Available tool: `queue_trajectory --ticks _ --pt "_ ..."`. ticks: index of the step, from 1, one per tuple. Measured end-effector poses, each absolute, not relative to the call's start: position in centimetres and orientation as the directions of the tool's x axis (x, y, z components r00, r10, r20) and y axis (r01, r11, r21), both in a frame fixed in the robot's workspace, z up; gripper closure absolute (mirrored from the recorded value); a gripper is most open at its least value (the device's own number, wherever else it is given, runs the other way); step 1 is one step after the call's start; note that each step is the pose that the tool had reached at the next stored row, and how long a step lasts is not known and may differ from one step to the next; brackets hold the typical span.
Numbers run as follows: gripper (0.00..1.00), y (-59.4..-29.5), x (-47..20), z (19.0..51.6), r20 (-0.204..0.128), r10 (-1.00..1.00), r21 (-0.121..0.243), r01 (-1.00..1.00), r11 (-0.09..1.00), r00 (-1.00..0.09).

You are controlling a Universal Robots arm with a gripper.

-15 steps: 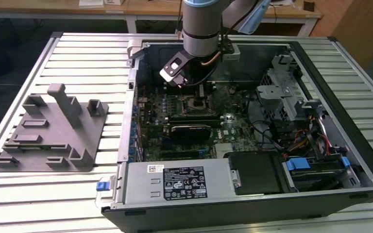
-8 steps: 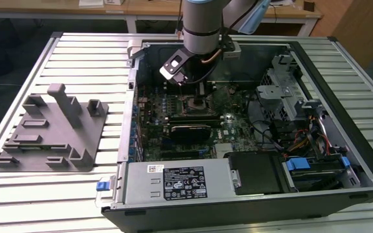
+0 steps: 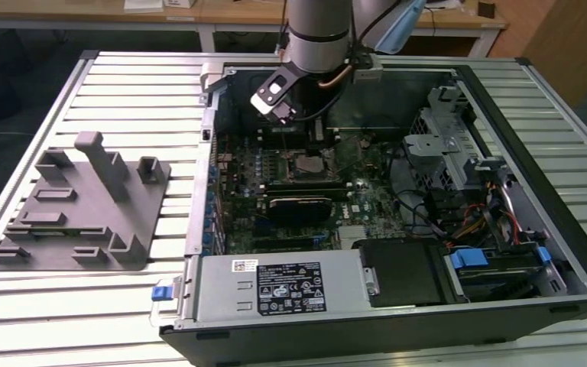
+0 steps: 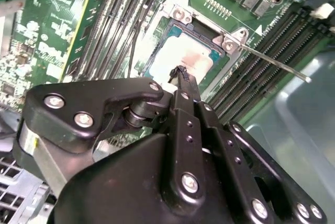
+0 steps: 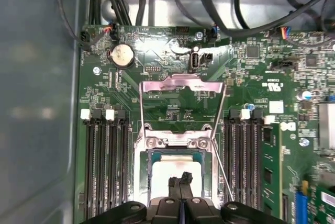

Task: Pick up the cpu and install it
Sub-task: 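Place the cpu into insertion slot, then close the cpu cover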

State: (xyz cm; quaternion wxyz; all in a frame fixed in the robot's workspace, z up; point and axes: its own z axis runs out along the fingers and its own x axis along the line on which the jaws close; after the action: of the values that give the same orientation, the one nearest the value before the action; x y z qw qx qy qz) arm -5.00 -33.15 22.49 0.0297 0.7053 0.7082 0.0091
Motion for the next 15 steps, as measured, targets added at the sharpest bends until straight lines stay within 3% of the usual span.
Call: queue_trajectory --ticks 15 --pt "0.89 -33.1 -5.0 25.1 -0.029 1.0 0.056 0.998 0.005 -0.003"
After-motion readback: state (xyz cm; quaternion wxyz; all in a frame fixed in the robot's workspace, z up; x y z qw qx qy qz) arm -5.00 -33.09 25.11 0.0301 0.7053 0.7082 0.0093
